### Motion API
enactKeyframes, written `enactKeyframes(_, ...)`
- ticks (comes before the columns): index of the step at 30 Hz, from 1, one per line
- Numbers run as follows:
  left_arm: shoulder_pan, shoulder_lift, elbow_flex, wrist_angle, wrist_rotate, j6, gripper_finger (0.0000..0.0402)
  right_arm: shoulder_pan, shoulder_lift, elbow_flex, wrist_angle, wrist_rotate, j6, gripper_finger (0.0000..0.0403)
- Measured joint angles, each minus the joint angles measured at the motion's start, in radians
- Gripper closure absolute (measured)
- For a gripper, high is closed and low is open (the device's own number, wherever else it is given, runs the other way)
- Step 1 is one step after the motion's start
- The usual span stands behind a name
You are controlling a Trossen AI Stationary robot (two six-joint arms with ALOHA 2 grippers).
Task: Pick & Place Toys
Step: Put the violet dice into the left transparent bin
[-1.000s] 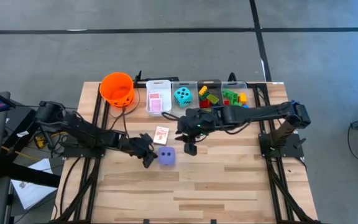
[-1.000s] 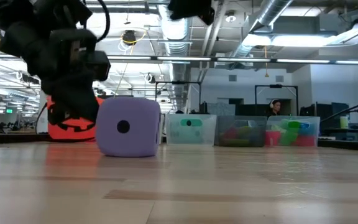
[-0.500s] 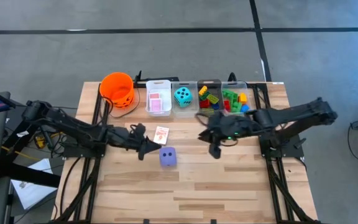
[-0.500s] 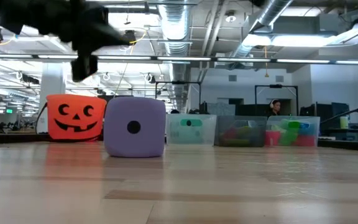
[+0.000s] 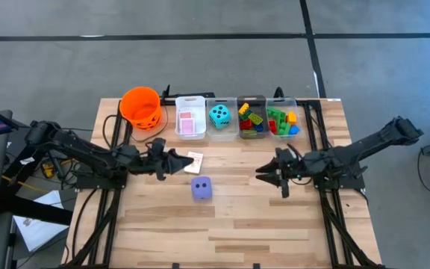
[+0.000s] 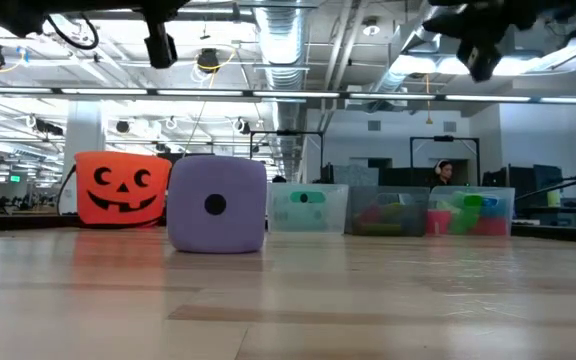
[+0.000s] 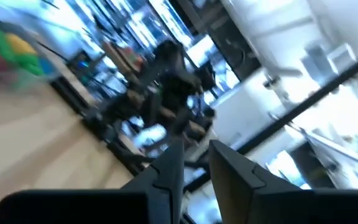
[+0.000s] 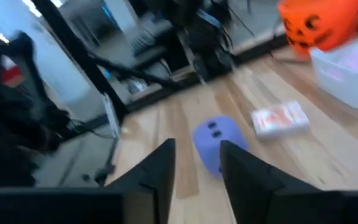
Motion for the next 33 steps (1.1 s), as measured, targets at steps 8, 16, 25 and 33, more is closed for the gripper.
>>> enactKeyframes(8,0.000,0.008,0.000,-0.070,-0.118,-0.001,0.0345,-0.002,0.085,-0.194,0.411,-0.024,-0.306,0.0174)
enactKeyframes(16,0.000,0.012,0.000,-0.148,-0.124,0.005,0.0353,-0.066,0.261,-0.196,0.432,-0.024,-0.316,0.0034)
enactKeyframes(25,0.000,0.012,0.000,-0.168,-0.123,0.091,0.0351,-0.122,0.503,-0.151,0.597,-0.074,-0.265,0.0010)
enactKeyframes(33,0.000,0.012,0.000,-0.323,-0.121,0.141,0.0350,-0.120,0.731,0.003,0.597,-0.103,-0.341,0.0004)
